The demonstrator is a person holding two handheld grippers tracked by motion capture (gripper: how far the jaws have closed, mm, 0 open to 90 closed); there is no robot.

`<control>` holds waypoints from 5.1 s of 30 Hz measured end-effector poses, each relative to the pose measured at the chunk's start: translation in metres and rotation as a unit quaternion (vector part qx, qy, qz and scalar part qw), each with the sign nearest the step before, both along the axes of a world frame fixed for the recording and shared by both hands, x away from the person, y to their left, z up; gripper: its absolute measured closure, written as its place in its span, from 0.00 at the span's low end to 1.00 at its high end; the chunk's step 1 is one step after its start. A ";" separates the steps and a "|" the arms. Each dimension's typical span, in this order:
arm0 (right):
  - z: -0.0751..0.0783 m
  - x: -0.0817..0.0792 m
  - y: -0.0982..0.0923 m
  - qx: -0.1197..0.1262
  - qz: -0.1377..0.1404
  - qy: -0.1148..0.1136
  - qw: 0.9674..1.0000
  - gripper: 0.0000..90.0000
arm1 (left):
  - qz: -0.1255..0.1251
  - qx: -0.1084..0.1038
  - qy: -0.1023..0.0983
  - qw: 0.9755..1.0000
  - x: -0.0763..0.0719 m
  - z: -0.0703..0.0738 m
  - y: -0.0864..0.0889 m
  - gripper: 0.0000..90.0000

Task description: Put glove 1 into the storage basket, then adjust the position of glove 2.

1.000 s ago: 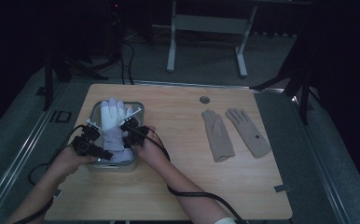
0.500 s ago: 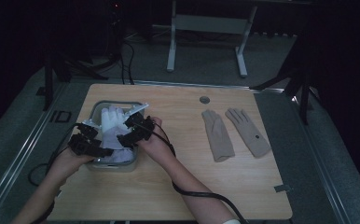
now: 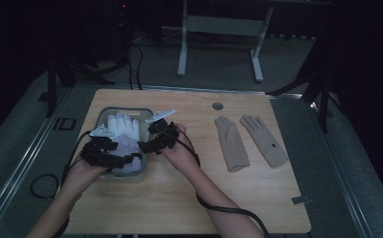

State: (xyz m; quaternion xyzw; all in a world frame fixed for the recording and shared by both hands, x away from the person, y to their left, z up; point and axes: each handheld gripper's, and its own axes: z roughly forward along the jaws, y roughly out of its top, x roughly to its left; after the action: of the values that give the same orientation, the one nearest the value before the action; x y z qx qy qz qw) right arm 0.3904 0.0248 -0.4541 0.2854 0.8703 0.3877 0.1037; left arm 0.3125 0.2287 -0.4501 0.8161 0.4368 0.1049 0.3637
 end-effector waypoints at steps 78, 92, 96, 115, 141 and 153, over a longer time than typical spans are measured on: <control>-0.054 -0.020 -0.247 -0.004 -0.133 -0.030 0.991 0.18 | -0.171 -0.061 -0.084 0.980 -0.037 -0.098 -0.147 0.17; -0.055 0.016 -0.284 0.003 -0.178 -0.030 0.984 0.37 | -0.174 -0.058 -0.089 0.979 -0.042 -0.103 -0.149 0.08; -0.055 0.028 -0.285 0.004 -0.181 -0.033 0.983 0.41 | -0.174 -0.056 -0.085 0.979 -0.042 -0.103 -0.149 0.02; -0.080 0.071 -0.275 -0.029 -0.196 0.005 0.980 0.47 | -0.173 -0.060 -0.091 0.979 -0.043 -0.104 -0.147 0.02; -0.061 0.022 -0.217 0.020 -0.217 -0.007 0.976 0.86 | -0.168 -0.057 -0.098 0.979 -0.045 -0.101 -0.147 0.02; -0.059 -0.018 -0.180 0.072 -0.284 0.003 0.956 0.86 | -0.165 -0.063 -0.112 0.978 -0.052 -0.100 -0.147 0.02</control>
State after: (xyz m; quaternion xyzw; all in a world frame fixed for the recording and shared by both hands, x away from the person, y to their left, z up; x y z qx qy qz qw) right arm 0.3725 -0.1549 -0.5135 0.5285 0.7237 0.4030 0.1859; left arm 0.2609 0.0817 -0.5502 0.8353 0.2582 0.1061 0.4737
